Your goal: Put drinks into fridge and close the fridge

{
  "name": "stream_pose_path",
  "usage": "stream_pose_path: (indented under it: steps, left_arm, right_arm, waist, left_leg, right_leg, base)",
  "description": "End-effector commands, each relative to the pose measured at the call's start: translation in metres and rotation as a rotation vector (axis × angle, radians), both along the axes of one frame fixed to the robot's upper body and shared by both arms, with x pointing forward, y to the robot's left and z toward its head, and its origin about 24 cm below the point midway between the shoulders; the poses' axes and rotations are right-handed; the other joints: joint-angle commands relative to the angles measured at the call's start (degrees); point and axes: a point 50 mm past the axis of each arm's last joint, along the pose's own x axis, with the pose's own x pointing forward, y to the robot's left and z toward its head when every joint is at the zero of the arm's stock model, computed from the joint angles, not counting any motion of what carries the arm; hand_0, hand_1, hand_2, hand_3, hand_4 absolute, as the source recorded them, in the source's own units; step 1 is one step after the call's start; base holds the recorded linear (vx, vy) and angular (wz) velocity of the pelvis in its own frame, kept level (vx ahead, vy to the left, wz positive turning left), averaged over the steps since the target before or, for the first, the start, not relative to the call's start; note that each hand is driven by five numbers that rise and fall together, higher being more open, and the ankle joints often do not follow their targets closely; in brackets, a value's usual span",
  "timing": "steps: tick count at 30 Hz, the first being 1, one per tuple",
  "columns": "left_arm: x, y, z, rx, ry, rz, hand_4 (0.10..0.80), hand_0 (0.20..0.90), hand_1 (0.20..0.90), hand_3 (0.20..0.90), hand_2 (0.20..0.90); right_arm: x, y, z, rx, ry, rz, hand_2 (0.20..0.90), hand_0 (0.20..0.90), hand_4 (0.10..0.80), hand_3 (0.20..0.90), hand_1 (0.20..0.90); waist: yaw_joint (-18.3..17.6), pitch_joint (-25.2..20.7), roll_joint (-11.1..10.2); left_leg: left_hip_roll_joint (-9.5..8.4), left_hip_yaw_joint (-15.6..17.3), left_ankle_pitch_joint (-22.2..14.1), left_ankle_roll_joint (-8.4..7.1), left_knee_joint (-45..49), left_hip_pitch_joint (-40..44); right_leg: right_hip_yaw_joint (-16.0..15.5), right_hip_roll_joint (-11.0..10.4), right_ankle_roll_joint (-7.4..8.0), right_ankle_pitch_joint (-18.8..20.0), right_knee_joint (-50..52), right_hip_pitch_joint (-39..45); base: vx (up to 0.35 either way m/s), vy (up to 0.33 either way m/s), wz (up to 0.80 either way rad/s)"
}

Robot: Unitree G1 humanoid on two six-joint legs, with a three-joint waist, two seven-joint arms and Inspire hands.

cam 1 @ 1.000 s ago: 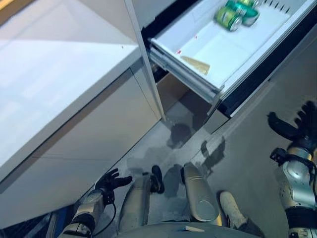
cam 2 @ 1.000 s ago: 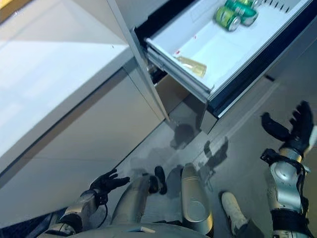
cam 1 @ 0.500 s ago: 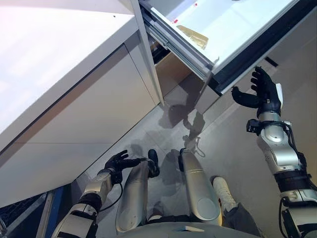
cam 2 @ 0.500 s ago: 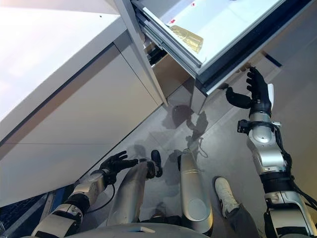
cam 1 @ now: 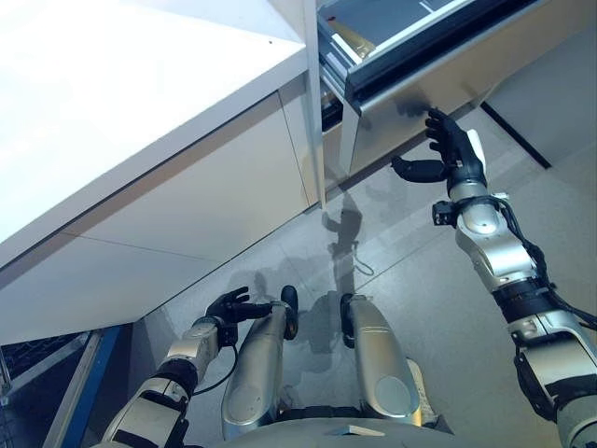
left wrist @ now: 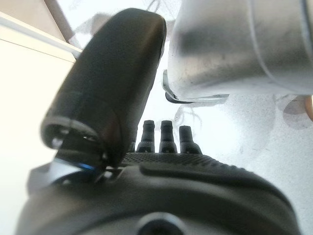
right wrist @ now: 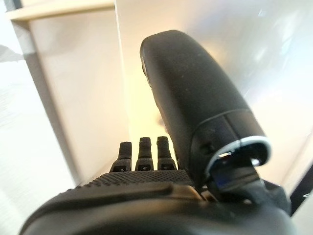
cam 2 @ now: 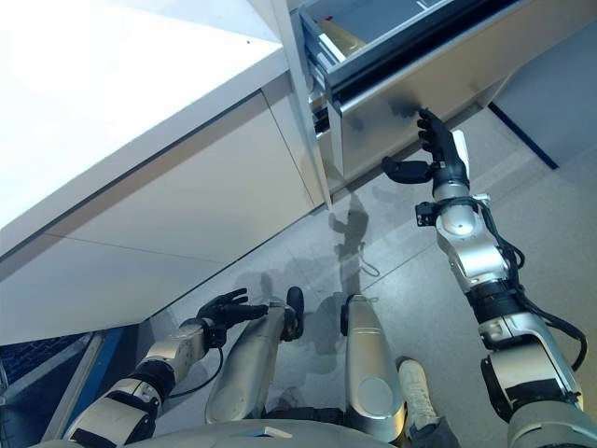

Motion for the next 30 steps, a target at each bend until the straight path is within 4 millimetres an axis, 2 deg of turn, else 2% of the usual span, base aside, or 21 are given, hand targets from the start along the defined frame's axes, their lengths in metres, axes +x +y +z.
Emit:
stream_pose_path:
  steps: [1,7,11,13,15,18,19,21,22,23,24,27,29,30]
  left_arm:
    - [-0.002,0.004,0.002,0.056,-0.014,-0.055,0.800,0.900,0.900,0.900,0.900]
    - [0.002,0.003,0.004,0.049,-0.024,-0.056,0.800,0.900,0.900,0.900,0.900]
    - [-0.006,0.007,-0.001,0.033,0.005,-0.051,0.800,0.900,0.900,0.900,0.900]
    - [-0.015,0.010,-0.007,0.020,0.036,-0.048,0.800,0.900,0.900,0.900,0.900]
    - [-0.025,0.012,-0.013,-0.001,0.067,-0.046,0.800,0.900,0.900,0.900,0.900]
    - [-0.041,0.016,-0.021,-0.022,0.093,-0.019,0.800,0.900,0.900,0.900,0.900]
    - [-0.052,0.017,-0.026,-0.048,0.113,0.009,0.800,0.900,0.900,0.900,0.900]
    - [-0.066,0.019,-0.031,-0.072,0.130,0.042,0.800,0.900,0.900,0.900,0.900]
    - [-0.078,0.018,-0.035,-0.097,0.146,0.064,0.800,0.900,0.900,0.900,0.900]
    - [-0.082,0.019,-0.037,-0.105,0.148,0.072,0.800,0.900,0.900,0.900,0.900]
    - [-0.093,0.021,-0.040,-0.119,0.157,0.095,0.800,0.900,0.900,0.900,0.900]
    - [-0.109,0.032,-0.044,-0.135,0.176,0.177,0.800,0.900,0.900,0.900,0.900]
    - [-0.114,0.038,-0.045,-0.134,0.179,0.209,0.800,0.900,0.900,0.900,0.900]
    - [-0.119,0.044,-0.047,-0.130,0.178,0.229,0.800,0.900,0.900,0.900,0.900]
  right_arm:
    - [0.005,0.087,0.096,0.009,-0.373,0.347,0.900,0.900,0.800,0.900,0.900]
    - [0.011,0.097,0.111,0.051,-0.424,0.326,0.900,0.900,0.800,0.900,0.900]
    - [0.011,0.085,0.115,0.045,-0.462,0.262,0.900,0.900,0.800,0.900,0.900]
    - [0.011,0.073,0.106,0.069,-0.414,0.238,0.900,0.900,0.800,0.900,0.900]
    - [0.011,0.056,0.088,0.085,-0.346,0.199,0.900,0.900,0.800,0.900,0.900]
    - [0.003,0.030,0.043,0.113,-0.211,0.147,0.900,0.900,0.800,0.900,0.900]
    - [-0.009,0.018,0.008,0.121,-0.122,0.117,0.900,0.900,0.800,0.900,0.900]
    - [-0.027,0.004,-0.035,0.137,-0.001,0.092,0.900,0.900,0.800,0.900,0.900]
    - [-0.048,-0.009,-0.073,0.140,0.109,0.060,0.900,0.900,0.800,0.900,0.900]
    - [-0.057,-0.014,-0.088,0.141,0.154,0.039,0.900,0.900,0.800,0.900,0.900]
    - [-0.082,-0.028,-0.129,0.170,0.304,-0.026,0.900,0.900,0.800,0.900,0.900]
    - [-0.137,-0.044,-0.203,0.153,0.632,-0.147,0.900,0.900,0.800,0.900,0.900]
    - [-0.166,-0.048,-0.234,0.164,0.784,-0.184,0.900,0.900,0.800,0.900,0.900]
    - [-0.193,-0.048,-0.258,0.165,0.932,-0.187,0.900,0.900,0.800,0.900,0.900]
  waist:
    - [4.91,-4.79,-1.79]
    - [6.88,-5.60,-2.32]
    - [7.26,-6.78,-2.99]
    - [7.15,-8.09,-3.72]
    - [6.92,-9.58,-4.50]
    - [5.94,-12.14,-5.45]
    - [5.26,-13.57,-5.84]
    - [4.34,-15.30,-6.05]
    - [3.71,-16.78,-6.17]
    - [3.44,-17.27,-6.20]
    - [2.80,-18.63,-6.32]
    - [1.67,-21.02,-6.59]
    - [1.50,-21.77,-6.64]
    - [1.47,-22.39,-6.70]
  left_leg:
    - [-2.68,1.86,-6.91,5.66,0.98,3.27]
    - [-2.49,0.41,-5.41,5.53,-2.88,5.49]
    - [-2.27,-0.05,-5.07,5.31,-5.16,7.69]
    - [-2.04,-0.32,-4.79,5.17,-6.95,9.43]
    - [-2.02,-0.78,-4.27,4.85,-9.11,11.30]
    - [-1.49,-1.04,-2.97,4.38,-13.74,14.77]
    - [-1.24,-0.82,-2.20,4.13,-16.21,16.62]
    - [-0.96,-0.39,-1.39,4.01,-18.84,18.54]
    - [-0.57,0.21,-0.64,3.89,-20.91,19.98]
    - [-0.38,0.52,-0.37,3.84,-21.71,20.47]
    - [0.19,1.28,0.39,3.63,-23.89,21.95]
    - [0.80,2.76,1.29,3.22,-27.41,24.33]
    - [0.92,3.28,1.49,3.14,-28.65,25.15]
    - [0.93,3.58,1.85,3.07,-29.87,25.79]
  right_leg:
    - [-0.54,-0.48,-0.22,5.70,-7.15,3.41]
    - [-1.31,-0.26,-0.06,6.59,-11.06,6.41]
    - [-1.79,-0.30,0.08,7.06,-13.77,9.00]
    - [-2.09,-0.41,0.30,7.20,-15.51,10.87]
    - [-2.47,-0.52,0.75,7.81,-18.33,13.10]
    - [-2.16,-0.15,1.54,8.80,-23.02,16.34]
    - [-2.14,0.06,2.12,9.58,-25.54,18.03]
    - [-1.58,0.36,2.79,10.42,-28.16,19.63]
    - [-1.38,0.54,3.31,11.20,-29.92,20.64]
    - [-1.32,0.62,3.51,11.53,-30.68,21.00]
    - [-1.15,0.85,4.04,12.60,-32.92,22.19]
    - [-0.85,1.21,4.86,14.33,-36.71,23.95]
    - [-0.79,1.42,5.08,14.98,-38.30,24.61]
    - [-0.77,1.58,5.26,15.67,-39.67,25.12]
  base:
    - [0.027,-0.045,0.22]
    - [-0.003,-0.039,0.19]
    - [-0.023,-0.022,0.14]
    - [0.009,-0.013,0.11]
    - [0.029,-0.024,0.03]
    - [0.035,-0.013,0.04]
    - [0.027,0.002,0.07]
    - [0.018,0.016,0.06]
    - [0.000,0.000,0.00]
    - [-0.030,0.035,-0.14]
    - [-0.056,0.020,-0.24]
    - [-0.069,0.005,-0.23]
    - [-0.063,-0.016,-0.20]
    - [-0.053,-0.025,-0.06]
